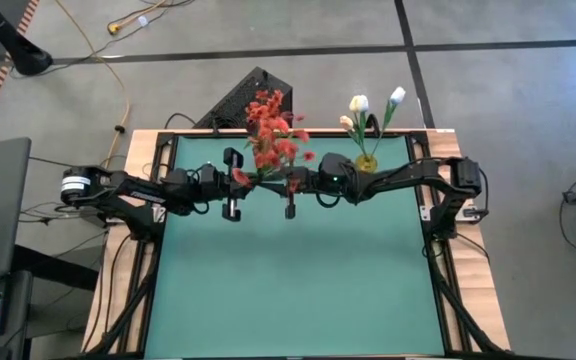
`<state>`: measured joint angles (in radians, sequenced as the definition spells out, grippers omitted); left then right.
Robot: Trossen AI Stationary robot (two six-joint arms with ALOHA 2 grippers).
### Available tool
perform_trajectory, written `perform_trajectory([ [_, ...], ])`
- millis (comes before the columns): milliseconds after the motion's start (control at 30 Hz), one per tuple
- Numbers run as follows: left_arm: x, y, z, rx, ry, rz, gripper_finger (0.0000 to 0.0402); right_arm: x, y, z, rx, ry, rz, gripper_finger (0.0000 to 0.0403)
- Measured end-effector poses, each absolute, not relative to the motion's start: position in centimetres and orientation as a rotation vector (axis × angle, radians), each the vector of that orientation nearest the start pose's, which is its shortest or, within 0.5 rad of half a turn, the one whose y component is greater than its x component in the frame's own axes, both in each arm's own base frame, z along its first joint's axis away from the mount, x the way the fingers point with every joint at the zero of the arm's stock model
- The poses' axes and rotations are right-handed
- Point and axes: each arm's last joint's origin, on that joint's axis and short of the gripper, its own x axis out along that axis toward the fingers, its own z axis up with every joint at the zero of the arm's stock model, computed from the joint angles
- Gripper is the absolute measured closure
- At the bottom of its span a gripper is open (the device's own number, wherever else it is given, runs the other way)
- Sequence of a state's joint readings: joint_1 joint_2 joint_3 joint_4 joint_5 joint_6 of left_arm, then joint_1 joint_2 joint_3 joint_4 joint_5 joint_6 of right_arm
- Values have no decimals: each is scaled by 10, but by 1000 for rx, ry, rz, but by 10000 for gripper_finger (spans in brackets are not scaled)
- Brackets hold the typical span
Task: Sort flowers into vase by color
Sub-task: Put the orange flowers into the red vase
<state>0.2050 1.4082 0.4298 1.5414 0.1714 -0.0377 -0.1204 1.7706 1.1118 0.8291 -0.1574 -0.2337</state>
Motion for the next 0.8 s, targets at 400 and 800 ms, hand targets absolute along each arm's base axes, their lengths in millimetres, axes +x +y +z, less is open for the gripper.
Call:
perform_trajectory([
  [400,244,46,240,54,-491,26,376,388,-47,273,-288,29,-55,373],
  [800,247,54,231,31,-381,65,359,366,-48,274,-299,299,-111,373],
])
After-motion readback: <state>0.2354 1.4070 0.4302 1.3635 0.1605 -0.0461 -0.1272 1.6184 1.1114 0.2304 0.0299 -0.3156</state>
